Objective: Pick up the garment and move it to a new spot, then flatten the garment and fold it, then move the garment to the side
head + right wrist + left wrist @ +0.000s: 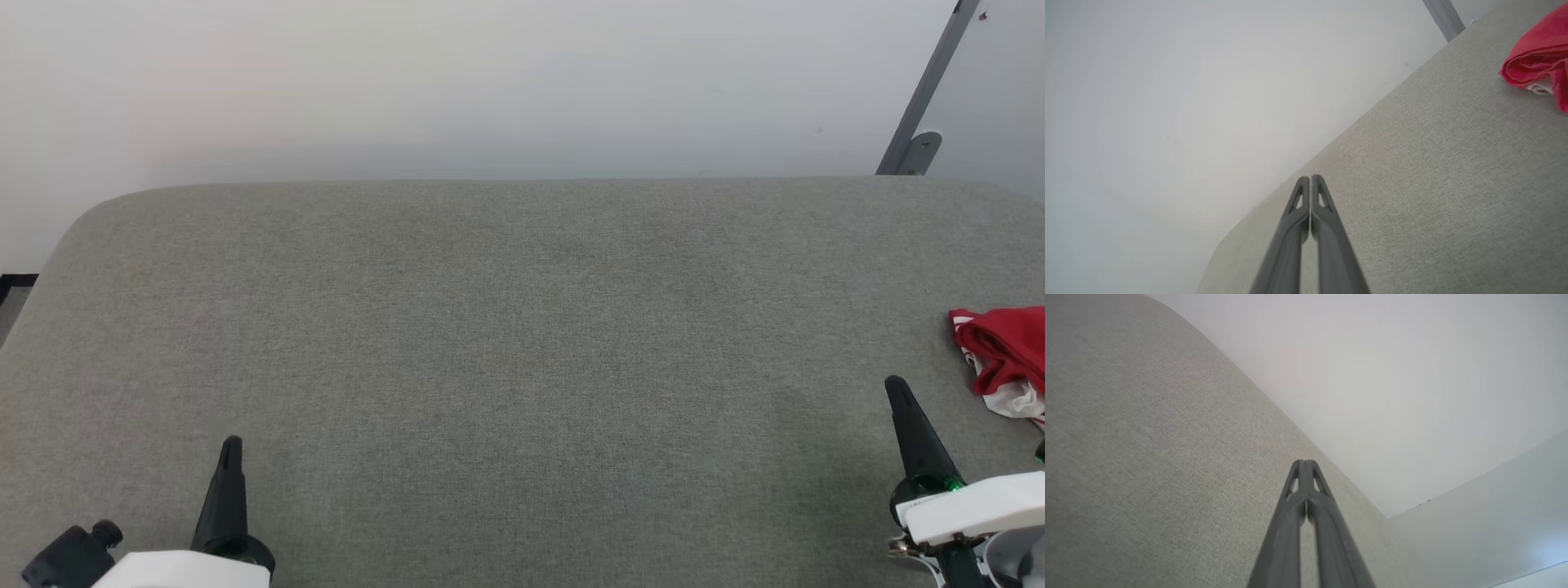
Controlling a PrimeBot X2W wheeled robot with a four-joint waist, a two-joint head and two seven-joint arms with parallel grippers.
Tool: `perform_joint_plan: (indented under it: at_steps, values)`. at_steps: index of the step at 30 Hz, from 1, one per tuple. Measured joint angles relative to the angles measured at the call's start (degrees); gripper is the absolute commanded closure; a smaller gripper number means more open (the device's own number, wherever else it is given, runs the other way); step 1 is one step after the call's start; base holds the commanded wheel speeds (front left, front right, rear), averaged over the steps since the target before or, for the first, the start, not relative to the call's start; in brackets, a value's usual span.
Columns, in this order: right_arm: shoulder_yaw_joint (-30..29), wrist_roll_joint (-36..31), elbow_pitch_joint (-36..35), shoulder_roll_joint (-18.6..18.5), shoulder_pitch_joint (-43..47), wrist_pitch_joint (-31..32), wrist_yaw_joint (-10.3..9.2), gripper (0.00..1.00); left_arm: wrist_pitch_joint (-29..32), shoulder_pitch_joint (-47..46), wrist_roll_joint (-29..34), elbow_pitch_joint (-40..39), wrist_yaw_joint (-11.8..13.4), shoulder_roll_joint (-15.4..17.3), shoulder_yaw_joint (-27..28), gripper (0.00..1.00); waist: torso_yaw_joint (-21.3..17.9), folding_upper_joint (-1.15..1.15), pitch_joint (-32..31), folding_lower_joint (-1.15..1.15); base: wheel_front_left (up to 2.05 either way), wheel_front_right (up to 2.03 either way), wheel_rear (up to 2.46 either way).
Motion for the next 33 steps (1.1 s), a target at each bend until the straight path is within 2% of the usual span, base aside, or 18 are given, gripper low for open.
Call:
perform_joint_plan:
  at_steps: [15, 33]
  values:
    - [-0.63, 8.53, 1.69, 1.87, -1.52, 1.12, 0.00, 1.00, 2.71, -2.55, -10.45, 1.53, 0.00, -0.25, 0.08, 1.00, -0.12, 0.00, 0.03, 0.00, 0.00, 0.00, 0.00]
    - [-1.38, 16.74, 3.34, 3.68, -2.76, 2.47, 0.00, 1.00, 5.34, -5.15, -20.14, 2.99, 0.00, -0.64, 0.32, 1.00, -0.26, 0.00, 0.07, 0.00, 0.00, 0.00, 0.00]
